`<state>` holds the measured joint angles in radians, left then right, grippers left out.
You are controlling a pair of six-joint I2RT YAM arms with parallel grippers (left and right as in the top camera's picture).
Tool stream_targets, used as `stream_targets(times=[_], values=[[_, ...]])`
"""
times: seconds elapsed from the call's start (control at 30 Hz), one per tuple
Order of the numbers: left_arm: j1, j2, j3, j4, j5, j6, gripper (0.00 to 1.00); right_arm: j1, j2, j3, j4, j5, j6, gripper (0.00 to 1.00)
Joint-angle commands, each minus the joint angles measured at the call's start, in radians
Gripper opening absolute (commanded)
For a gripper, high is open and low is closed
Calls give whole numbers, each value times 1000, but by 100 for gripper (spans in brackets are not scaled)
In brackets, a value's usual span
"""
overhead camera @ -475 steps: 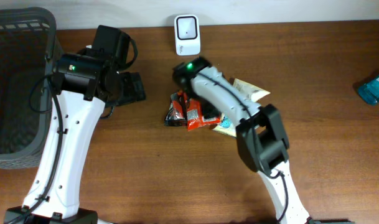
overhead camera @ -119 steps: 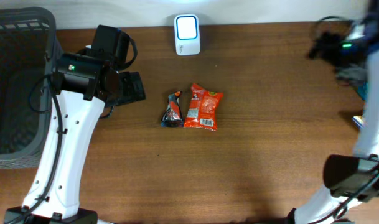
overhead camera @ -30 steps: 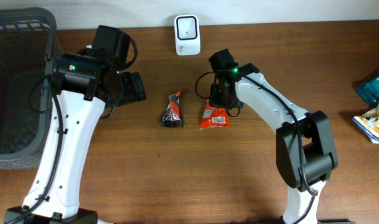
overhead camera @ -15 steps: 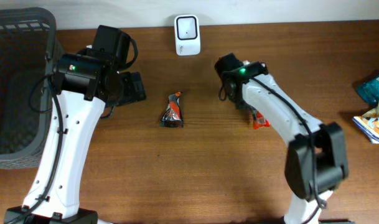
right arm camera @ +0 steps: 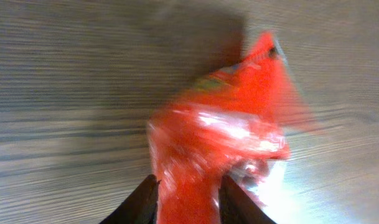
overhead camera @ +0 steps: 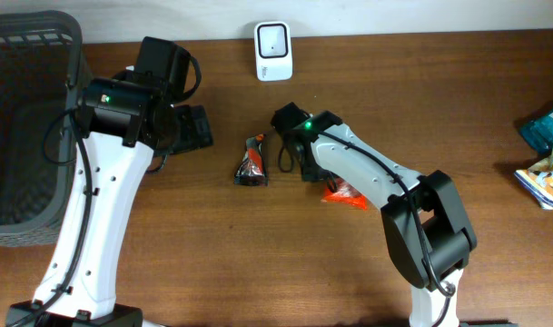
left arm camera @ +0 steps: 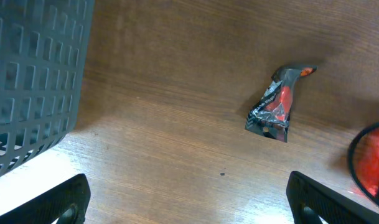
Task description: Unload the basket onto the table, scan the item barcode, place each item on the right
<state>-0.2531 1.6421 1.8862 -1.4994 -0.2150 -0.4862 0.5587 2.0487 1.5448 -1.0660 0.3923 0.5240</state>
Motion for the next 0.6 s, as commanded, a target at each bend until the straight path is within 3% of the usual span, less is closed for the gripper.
stream_targets(times=[0.0, 0.1, 0.13, 0.2, 0.23, 0.27, 0.33, 0.37, 0.4, 0.43, 0.5, 0.57], values=[[0, -4, 3, 2, -10, 16, 99, -3, 0, 13, -10, -122, 8, 60], [0, -4, 3, 2, -10, 16, 99, -54, -6, 124, -109, -192, 8, 72], [0, -4, 3, 2, -10, 16, 99, -86, -11, 175, -151, -214, 5, 93], [0, -4, 3, 2, -10, 16, 99, -142, -12, 241, -213, -258, -47, 99], [0, -4, 3, 2, -10, 16, 99, -168, -12, 263, -245, -277, -91, 86], [0, -4, 3, 2, -10, 16, 99, -204, -12, 275, -278, -281, -101, 83], [0, -4, 3, 2, -10, 16, 99, -239, -11, 253, -279, -281, -130, 88], [0, -4, 3, 2, -10, 16, 99, -241, -11, 243, -272, -280, -155, 81], [0, -4, 3, 2, -10, 16, 99, -245, -7, 197, -240, -304, -189, 53], [0, -4, 3, 2, -10, 16, 99, -245, -2, 166, -211, -355, -224, 41], [0, -4, 3, 2, -10, 16, 99, -244, 6, 106, -132, -457, -320, 38], [0, -4, 3, 2, -10, 16, 99, -246, 6, 32, -45, -432, -333, 38]])
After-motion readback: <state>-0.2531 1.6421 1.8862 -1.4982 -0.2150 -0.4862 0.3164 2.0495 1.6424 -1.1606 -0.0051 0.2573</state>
